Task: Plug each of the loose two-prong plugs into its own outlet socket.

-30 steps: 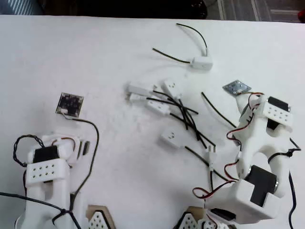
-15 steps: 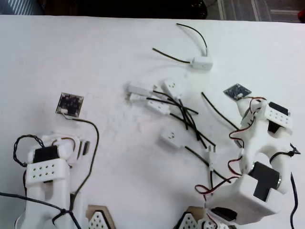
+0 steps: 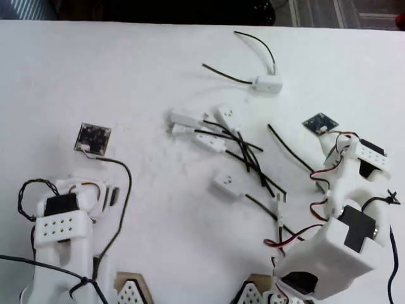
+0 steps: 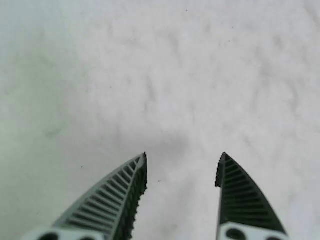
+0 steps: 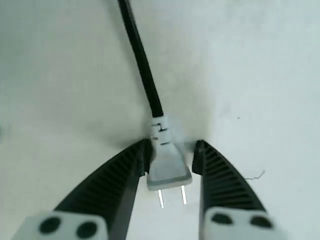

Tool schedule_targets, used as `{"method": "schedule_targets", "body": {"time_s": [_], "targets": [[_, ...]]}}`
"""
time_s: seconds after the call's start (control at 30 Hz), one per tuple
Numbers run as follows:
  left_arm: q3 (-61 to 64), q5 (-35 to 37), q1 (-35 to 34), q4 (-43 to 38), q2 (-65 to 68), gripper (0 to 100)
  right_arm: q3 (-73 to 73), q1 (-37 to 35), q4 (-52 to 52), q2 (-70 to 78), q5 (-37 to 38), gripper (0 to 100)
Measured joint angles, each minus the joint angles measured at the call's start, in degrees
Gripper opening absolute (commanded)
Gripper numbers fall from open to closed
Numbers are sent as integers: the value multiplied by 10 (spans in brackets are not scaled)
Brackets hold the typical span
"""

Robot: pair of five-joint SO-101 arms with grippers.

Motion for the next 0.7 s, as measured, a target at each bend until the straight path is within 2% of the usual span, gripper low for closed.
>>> {"method": "schedule_targets", "body": {"time_s": [0.1,0.3,0.5,0.7], "targets": [[0,0,0,0,0,226,-5,1,0,1,0,15],[0,0,0,0,0,226,-7,3,31,1,0,18],[0,0,0,0,0,226,-25,2,98,-1,-18,150],[0,0,0,0,0,226,-67,3,191,-40,-52,131]]}}
